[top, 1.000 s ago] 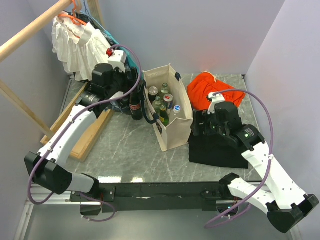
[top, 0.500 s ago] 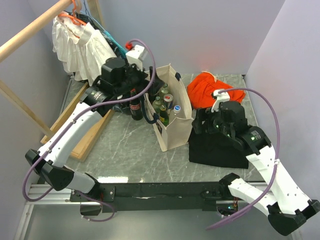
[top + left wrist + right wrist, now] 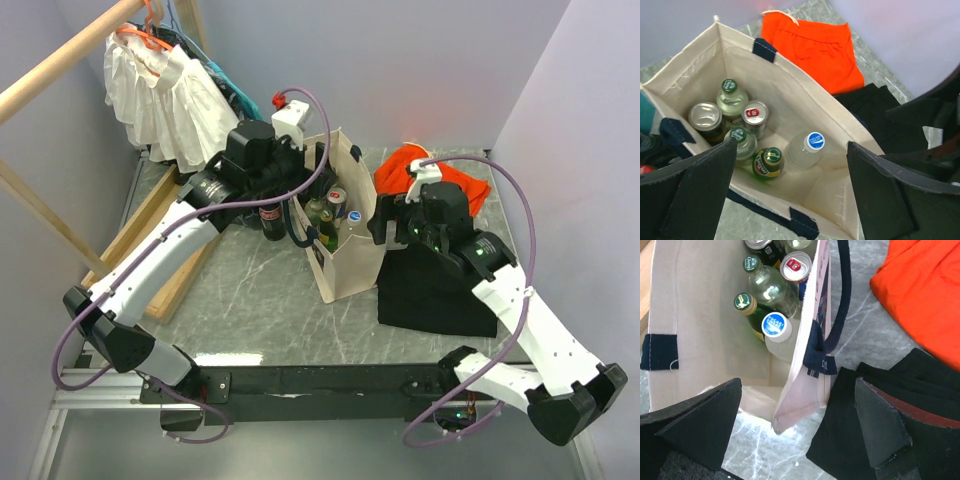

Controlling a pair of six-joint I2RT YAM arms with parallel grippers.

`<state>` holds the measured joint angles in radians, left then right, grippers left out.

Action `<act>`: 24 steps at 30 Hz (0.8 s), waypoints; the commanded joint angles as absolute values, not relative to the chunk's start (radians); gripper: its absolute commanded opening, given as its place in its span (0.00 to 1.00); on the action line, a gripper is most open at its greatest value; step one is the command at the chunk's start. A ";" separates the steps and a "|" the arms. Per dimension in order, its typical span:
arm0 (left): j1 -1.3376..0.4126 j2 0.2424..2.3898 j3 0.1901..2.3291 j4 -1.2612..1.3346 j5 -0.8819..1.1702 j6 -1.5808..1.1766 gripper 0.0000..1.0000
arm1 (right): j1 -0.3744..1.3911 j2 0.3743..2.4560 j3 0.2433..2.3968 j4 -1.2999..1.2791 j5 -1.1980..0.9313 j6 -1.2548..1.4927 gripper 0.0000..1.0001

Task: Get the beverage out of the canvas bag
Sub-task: Place the drink at the center of the board, then take out the drink from the canvas bag.

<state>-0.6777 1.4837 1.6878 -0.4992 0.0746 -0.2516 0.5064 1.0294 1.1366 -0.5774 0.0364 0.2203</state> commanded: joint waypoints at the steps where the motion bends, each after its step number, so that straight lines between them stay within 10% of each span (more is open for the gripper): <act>1: -0.706 1.505 1.749 -0.532 0.083 -0.238 0.96 | 0.518 1.049 1.155 -0.514 0.045 0.221 1.00; 24: -0.718 1.551 1.726 -0.517 0.164 -0.232 0.96 | 0.535 0.911 1.017 -0.635 0.014 0.247 1.00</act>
<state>-0.7097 1.5505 1.7073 -0.5396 0.1268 -0.2478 0.5282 0.9436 1.0206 -0.5957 0.0368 0.2428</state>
